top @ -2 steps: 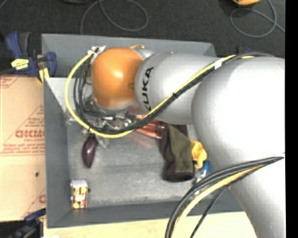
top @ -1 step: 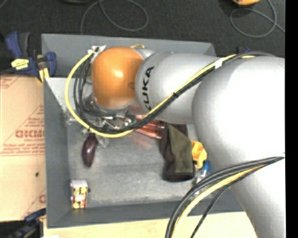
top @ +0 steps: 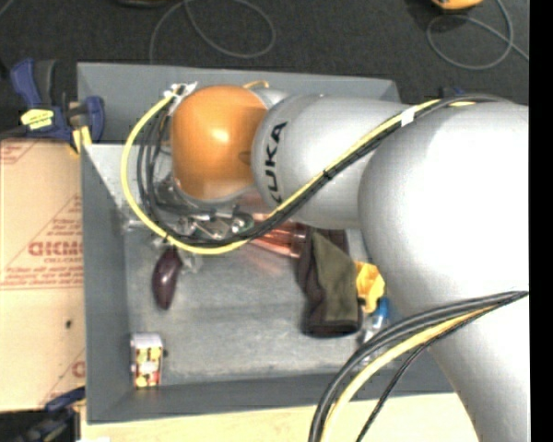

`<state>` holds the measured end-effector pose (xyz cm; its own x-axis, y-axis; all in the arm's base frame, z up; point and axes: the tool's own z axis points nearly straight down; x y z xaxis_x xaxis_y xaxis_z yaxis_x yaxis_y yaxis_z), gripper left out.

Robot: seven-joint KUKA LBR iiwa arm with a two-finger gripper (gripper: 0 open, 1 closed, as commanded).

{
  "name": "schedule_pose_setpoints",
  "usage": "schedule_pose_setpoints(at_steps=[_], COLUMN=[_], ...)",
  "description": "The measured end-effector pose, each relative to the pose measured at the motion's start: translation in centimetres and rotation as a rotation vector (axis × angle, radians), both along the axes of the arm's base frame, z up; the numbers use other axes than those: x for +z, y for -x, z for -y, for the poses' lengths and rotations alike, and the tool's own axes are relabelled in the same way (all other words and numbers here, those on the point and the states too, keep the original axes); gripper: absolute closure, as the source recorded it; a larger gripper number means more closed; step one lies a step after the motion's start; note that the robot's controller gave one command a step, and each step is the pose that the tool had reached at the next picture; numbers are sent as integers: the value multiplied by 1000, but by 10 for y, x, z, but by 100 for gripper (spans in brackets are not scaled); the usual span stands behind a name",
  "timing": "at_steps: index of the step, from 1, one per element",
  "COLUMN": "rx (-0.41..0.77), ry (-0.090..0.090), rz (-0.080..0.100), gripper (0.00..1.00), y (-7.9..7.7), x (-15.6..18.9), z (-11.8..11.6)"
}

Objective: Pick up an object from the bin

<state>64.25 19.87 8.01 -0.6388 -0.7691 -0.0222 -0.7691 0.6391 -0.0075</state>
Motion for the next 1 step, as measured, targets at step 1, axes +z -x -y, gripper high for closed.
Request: schedule_pose_setpoints(at_steps=[1], rx=[-1], ry=[0], rz=[-1], gripper=[100], y=[0], x=[8], z=[0])
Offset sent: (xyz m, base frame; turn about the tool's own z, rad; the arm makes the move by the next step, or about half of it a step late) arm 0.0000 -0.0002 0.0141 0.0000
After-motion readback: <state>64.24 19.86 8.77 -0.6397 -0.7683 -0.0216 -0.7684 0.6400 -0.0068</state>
